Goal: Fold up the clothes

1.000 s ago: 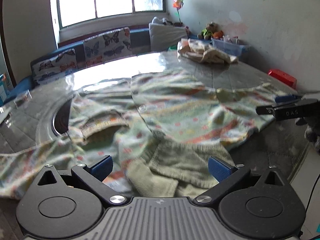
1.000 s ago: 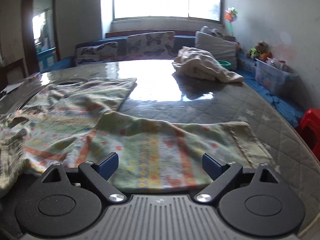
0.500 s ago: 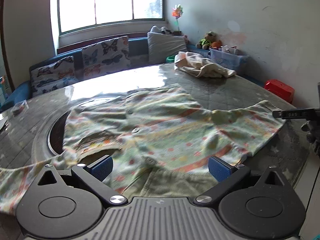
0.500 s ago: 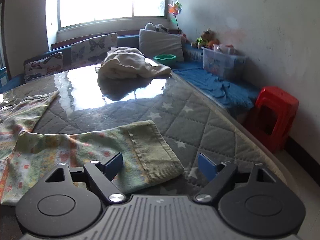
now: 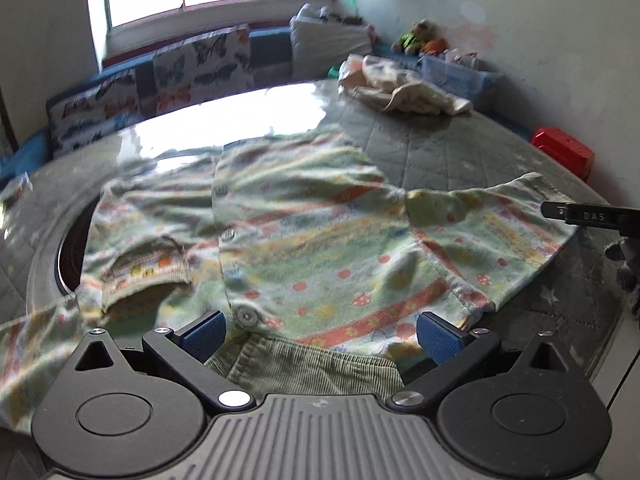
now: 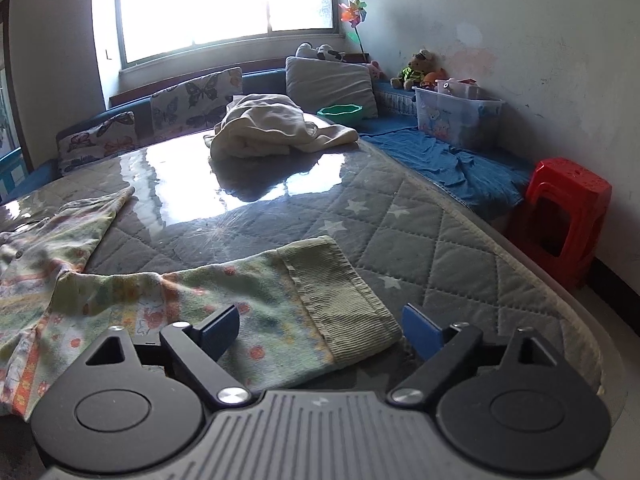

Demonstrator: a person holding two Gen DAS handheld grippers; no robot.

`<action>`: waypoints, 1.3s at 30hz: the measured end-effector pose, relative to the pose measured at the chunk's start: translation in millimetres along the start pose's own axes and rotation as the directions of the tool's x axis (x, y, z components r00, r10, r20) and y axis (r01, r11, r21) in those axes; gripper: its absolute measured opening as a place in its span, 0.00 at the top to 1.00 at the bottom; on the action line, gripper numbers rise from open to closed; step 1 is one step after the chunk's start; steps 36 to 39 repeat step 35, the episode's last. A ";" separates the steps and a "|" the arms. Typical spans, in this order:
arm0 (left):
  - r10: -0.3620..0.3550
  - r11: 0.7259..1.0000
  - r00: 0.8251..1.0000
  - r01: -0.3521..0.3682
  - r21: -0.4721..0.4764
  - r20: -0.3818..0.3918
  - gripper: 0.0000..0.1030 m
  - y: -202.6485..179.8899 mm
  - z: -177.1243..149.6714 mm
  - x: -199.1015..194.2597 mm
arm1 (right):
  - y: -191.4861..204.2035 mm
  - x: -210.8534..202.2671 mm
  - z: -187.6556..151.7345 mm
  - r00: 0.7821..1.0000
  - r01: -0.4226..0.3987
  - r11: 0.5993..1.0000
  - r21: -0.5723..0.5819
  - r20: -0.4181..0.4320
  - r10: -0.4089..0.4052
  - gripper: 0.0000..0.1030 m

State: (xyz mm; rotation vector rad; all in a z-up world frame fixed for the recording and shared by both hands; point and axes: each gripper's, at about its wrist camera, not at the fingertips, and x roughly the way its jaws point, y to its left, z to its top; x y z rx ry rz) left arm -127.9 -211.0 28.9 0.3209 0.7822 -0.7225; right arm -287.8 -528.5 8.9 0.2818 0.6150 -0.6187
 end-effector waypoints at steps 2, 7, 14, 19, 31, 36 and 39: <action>0.014 1.000 1.000 -0.014 -0.015 -0.028 0.00 -0.3 0.3 4.3 | 2.9 0.2 0.0 1.000 -0.012 1.000 -0.004 -0.008 0.012 0.03; 0.024 0.998 0.996 -0.029 -0.050 -0.091 0.00 0.9 -1.1 13.7 | 10.2 1.8 -2.6 1.000 -0.004 1.000 -0.029 -0.015 0.004 0.00; 0.048 0.997 0.990 -0.056 -0.060 -0.133 0.00 -2.2 0.5 18.5 | 14.1 2.0 -4.1 1.000 0.012 0.999 -0.037 -0.011 -0.013 0.00; 0.061 0.996 0.986 -0.070 -0.058 -0.153 0.00 -4.4 2.7 21.0 | 14.9 3.3 -3.1 1.000 0.019 0.999 -0.037 -0.022 -0.020 0.00; 0.057 0.995 0.987 -0.069 -0.072 -0.152 0.00 -3.7 3.3 21.4 | 14.1 3.8 -2.1 1.000 0.023 0.999 -0.040 -0.020 -0.024 0.00; 0.059 0.994 0.987 -0.072 -0.080 -0.152 0.00 -3.4 3.4 21.9 | 13.9 4.2 -2.0 1.000 0.022 0.999 -0.040 -0.019 -0.023 0.00; 0.059 0.994 0.987 -0.072 -0.080 -0.152 0.00 -3.4 3.4 21.9 | 13.9 4.2 -2.0 1.000 0.022 0.999 -0.040 -0.019 -0.023 0.00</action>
